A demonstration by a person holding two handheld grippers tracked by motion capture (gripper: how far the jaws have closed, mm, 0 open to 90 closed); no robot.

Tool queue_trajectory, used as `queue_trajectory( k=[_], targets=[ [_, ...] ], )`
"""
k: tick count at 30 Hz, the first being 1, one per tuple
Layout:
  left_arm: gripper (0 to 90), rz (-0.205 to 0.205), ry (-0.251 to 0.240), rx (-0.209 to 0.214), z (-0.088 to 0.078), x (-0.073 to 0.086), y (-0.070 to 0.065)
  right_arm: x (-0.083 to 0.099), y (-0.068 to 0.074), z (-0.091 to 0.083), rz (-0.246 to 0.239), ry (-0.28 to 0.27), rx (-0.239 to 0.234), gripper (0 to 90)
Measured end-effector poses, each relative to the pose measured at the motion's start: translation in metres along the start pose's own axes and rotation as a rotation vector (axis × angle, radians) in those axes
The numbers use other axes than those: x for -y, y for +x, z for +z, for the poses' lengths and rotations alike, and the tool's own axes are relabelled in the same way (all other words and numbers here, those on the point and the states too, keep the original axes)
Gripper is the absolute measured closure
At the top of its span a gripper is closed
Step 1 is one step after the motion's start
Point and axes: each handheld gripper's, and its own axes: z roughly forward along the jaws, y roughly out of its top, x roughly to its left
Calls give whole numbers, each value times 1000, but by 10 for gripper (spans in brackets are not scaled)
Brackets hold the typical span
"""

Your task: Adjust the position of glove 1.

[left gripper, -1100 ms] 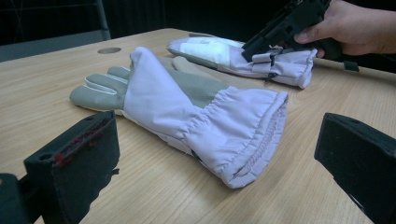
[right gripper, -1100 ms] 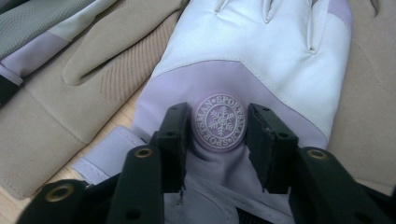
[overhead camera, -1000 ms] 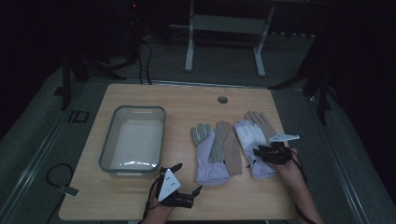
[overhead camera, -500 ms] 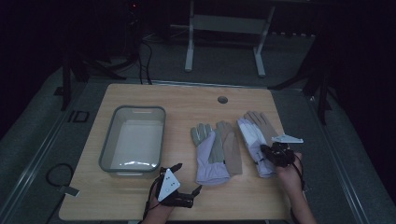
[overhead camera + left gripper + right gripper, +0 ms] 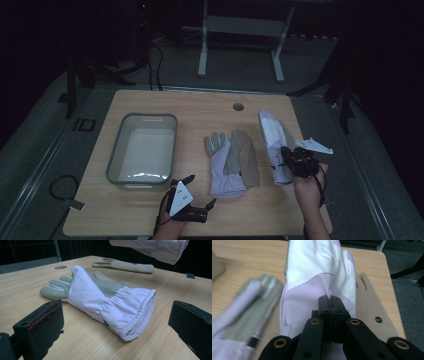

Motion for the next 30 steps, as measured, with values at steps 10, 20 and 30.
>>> queue_trajectory(
  k=[10,20,30],
  targets=[
    [0,17,4,-10,0,-4,-2,-10,61,0,59,-25,-56,884],
    [0,22,-27,-41,-10,-18,-9,-8,106,8,123,40,-35,884],
    [0,-21,-38,-33,-14,-22,-9,-3,131,20,168,45,-25,883]
  ],
)
